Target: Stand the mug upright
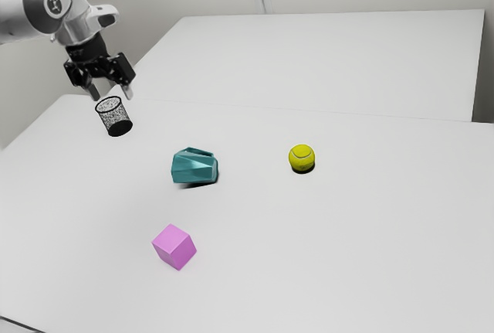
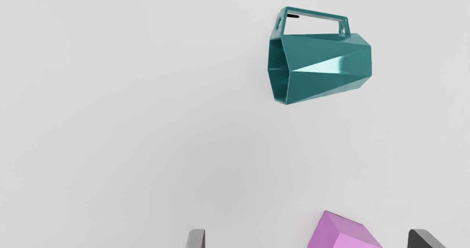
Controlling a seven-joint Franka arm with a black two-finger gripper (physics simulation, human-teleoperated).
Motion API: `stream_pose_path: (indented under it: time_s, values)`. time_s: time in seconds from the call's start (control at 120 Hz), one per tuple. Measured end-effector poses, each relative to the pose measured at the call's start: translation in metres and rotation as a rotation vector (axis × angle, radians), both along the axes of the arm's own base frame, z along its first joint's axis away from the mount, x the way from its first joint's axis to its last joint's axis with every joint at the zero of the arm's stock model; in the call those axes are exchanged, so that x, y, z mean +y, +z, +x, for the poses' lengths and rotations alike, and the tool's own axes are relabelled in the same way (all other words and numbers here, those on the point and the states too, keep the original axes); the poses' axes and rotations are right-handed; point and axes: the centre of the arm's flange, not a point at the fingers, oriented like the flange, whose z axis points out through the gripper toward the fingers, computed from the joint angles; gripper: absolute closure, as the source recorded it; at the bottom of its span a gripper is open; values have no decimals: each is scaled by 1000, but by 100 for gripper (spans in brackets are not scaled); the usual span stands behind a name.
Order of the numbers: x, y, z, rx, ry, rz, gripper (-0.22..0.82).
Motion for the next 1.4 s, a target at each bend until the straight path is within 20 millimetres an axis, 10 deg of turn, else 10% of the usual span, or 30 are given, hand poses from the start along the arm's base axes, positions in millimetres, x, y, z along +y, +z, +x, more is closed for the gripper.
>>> stream_pose_path:
  time_s: [0.158, 0.575, 0.867, 1.4]
  values:
    - [50, -59, 11, 55, 133, -198, 0]
    - [73, -198, 41, 154, 251, -549, 0]
    - [70, -253, 60, 147, 265, -669, 0]
    - [49, -295, 82, 72, 280, -781, 0]
